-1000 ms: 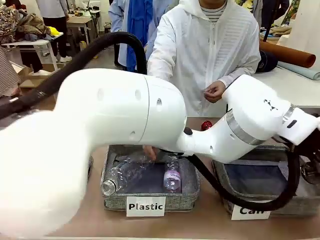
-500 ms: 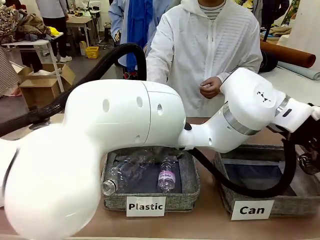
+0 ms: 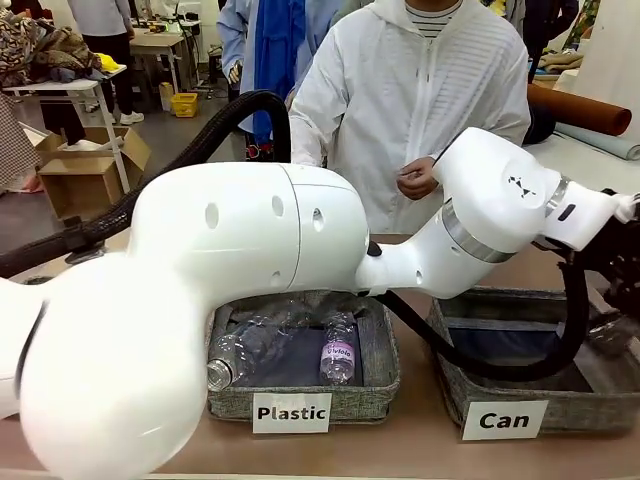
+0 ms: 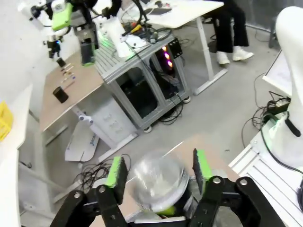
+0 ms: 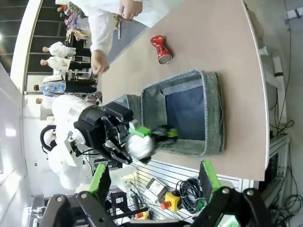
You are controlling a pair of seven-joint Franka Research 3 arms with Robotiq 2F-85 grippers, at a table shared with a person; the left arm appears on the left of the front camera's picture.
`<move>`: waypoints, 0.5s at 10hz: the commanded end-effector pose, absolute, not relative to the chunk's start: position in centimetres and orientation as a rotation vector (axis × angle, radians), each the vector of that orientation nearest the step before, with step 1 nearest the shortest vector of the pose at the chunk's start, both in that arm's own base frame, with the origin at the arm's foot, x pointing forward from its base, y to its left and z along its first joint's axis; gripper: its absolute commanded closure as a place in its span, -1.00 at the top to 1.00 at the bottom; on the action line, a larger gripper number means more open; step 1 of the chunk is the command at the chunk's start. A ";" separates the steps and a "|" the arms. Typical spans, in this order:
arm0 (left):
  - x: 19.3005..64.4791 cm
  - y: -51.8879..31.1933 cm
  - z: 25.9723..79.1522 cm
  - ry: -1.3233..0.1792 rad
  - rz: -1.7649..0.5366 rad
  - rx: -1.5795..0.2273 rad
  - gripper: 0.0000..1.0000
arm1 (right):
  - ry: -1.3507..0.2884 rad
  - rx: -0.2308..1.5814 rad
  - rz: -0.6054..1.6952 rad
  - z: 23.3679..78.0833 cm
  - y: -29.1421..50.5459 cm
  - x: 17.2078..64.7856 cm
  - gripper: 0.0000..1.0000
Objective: Sort the can waste into the basket.
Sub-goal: Pick up the can waste from the table and place it in the right Fabric basket.
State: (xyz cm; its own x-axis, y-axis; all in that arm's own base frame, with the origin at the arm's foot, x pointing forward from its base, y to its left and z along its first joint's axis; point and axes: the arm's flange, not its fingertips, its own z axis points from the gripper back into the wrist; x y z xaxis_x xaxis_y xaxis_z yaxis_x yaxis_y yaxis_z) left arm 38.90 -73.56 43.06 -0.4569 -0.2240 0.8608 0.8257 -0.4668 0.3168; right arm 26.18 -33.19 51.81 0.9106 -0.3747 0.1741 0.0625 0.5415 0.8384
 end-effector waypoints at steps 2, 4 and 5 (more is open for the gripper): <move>40.5 -73.2 44.0 -1.050 -1.920 -0.885 1.00 | -0.353 0.978 -0.240 51.7 -33.6 26.1 1.00; 41.3 -71.8 44.2 -1.059 -1.883 -0.913 1.00 | -0.346 0.985 -0.250 51.5 -33.6 26.2 1.00; 41.5 -71.3 44.2 -1.063 -1.870 -0.905 1.00 | -0.343 0.984 -0.252 51.4 -33.6 26.2 1.00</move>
